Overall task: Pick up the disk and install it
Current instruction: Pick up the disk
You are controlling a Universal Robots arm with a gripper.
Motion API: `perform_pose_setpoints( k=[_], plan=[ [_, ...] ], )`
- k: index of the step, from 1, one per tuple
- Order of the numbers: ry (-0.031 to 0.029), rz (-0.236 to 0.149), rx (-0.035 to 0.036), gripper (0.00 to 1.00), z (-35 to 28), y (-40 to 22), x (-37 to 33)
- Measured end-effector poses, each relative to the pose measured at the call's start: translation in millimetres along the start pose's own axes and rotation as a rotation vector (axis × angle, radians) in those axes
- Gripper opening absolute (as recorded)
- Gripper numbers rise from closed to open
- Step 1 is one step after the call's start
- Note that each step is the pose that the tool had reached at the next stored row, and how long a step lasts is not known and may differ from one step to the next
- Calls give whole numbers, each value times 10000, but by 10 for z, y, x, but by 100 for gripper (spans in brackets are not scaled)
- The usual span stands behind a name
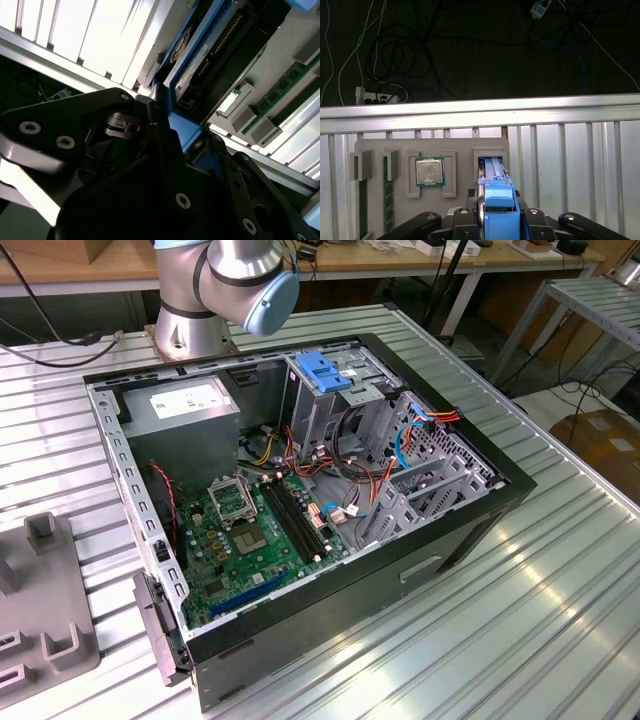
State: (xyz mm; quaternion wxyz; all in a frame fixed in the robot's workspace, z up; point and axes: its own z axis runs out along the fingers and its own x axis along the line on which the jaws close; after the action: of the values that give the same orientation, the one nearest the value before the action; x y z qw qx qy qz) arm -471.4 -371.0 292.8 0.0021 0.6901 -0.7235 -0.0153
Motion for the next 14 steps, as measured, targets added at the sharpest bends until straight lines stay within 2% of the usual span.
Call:
perform_pose_setpoints(
  k=[4,9,11,12,14],
  plan=[
    [0,-2,1,37,-17,0,0],
    [0,-2,0,37,-108,3,-2],
    [0,-2,1,37,-159,4,-3],
    [0,-1,1,37,-222,6,-4],
    [0,-2,0,37,-275,7,-5]
  ],
)
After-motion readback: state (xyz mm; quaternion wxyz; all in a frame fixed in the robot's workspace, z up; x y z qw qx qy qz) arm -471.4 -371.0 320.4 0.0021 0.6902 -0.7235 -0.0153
